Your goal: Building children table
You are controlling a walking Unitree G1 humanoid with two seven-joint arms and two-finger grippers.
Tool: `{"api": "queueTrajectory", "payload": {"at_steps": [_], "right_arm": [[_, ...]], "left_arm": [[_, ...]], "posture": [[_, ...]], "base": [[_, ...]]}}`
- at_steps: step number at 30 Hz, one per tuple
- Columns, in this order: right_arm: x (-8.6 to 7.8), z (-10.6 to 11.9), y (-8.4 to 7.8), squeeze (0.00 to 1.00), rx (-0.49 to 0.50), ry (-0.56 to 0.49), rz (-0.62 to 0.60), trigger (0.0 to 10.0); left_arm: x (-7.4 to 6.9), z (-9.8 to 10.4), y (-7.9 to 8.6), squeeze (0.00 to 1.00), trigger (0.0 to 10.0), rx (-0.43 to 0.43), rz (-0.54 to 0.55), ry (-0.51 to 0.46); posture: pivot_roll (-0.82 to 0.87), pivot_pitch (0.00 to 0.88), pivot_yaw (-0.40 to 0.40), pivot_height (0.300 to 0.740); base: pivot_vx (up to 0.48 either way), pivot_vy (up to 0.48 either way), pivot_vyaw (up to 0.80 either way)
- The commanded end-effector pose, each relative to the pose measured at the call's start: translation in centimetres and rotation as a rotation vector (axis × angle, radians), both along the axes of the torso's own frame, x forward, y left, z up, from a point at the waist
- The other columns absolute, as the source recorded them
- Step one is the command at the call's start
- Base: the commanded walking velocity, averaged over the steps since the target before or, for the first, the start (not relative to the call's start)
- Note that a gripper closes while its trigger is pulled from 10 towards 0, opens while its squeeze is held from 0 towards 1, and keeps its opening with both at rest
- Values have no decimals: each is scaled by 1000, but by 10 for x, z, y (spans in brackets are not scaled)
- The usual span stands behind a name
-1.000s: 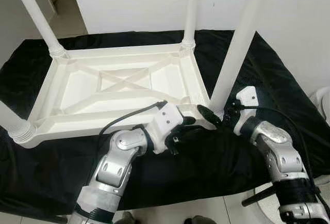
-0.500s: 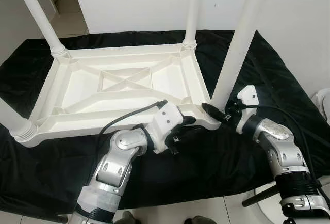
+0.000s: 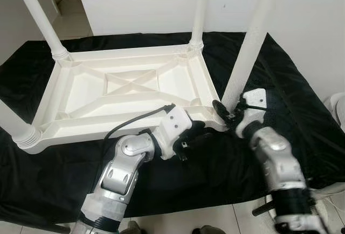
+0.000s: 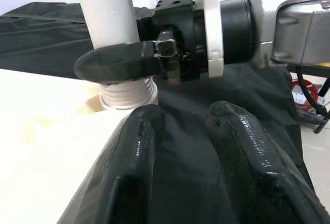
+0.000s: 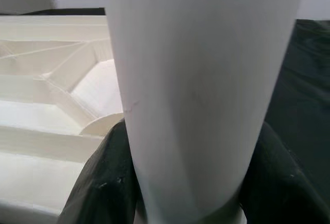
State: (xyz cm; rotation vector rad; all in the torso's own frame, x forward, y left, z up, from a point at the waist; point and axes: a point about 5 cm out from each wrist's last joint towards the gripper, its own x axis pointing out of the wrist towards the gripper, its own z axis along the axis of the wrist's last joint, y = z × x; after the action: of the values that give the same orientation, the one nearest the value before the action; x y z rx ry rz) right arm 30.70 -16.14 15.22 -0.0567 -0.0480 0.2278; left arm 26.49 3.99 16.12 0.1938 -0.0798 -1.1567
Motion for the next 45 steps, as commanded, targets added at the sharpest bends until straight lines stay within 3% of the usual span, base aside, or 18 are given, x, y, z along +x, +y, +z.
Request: {"api": "queueTrajectory", "payload": {"at_steps": [1, 7, 8, 12, 15, 16, 20, 24, 25, 28, 30, 35, 45], "right_arm": [[-4, -7, 2, 0, 34, 29, -90, 10000], [-10, -10, 16, 0, 86, 31, -186, 10000], [-14, -14, 33, 0, 121, 56, -211, 10000], [-16, -14, 42, 0, 140, 55, -200, 10000], [-16, -13, 36, 0, 153, 47, -208, 10000], [-17, -12, 32, 1000, 162, 40, -212, 10000], [-17, -11, 30, 1000, 161, 28, -213, 10000], [-18, -8, 19, 1000, 168, -16, -135, 10000], [-18, -7, 13, 0, 168, -34, -64, 10000], [-18, -7, 13, 0, 168, -34, -64, 10000], [-20, -6, 8, 0, 148, -46, 1, 10000], [-20, -8, -8, 0, -13, -31, 293, 10000], [-2, -4, -14, 0, -116, 13, 451, 10000]], "left_arm": [[6, -4, 4, 0, 10000, -6, 125, -3], [7, -3, 3, 0, 10000, -4, 122, -6], [7, -3, 3, 0, 10000, -2, 119, -6], [7, -3, 3, 0, 10000, -2, 117, -6], [7, -4, 2, 0, 10000, -2, 114, -8], [7, -3, 2, 0, 10000, -1, 114, -10], [7, -3, 2, 0, 10000, 0, 114, -12], [9, -3, 3, 0, 10000, 0, 120, -19], [9, -3, 3, 0, 10000, 1, 122, -21], [9, -3, 3, 0, 10000, 1, 122, -21], [9, -3, 3, 0, 10000, 1, 123, -23], [9, -2, 3, 0, 10000, 3, 124, -29], [7, -1, 3, 0, 10000, 3, 122, -29]], "posture": [[-162, 46, 50, 740], [-165, 45, 52, 740], [-162, 39, 53, 740], [-163, 36, 53, 740], [-162, 33, 51, 740], [-162, 33, 51, 740], [-157, 26, 49, 740], [-154, 19, 48, 740], [-152, 18, 46, 740], [-152, 18, 46, 740], [-152, 18, 46, 740], [-145, 27, 43, 740], [-138, 44, 42, 740]], "base": [[0, 0, 0], [0, 0, 0], [0, 0, 0], [0, 0, 0], [0, 0, 0], [0, 0, 0], [0, 0, 0], [0, 0, 0], [0, 0, 0], [0, 0, 0], [0, 0, 0], [0, 0, 0], [0, 0, 0]]}}
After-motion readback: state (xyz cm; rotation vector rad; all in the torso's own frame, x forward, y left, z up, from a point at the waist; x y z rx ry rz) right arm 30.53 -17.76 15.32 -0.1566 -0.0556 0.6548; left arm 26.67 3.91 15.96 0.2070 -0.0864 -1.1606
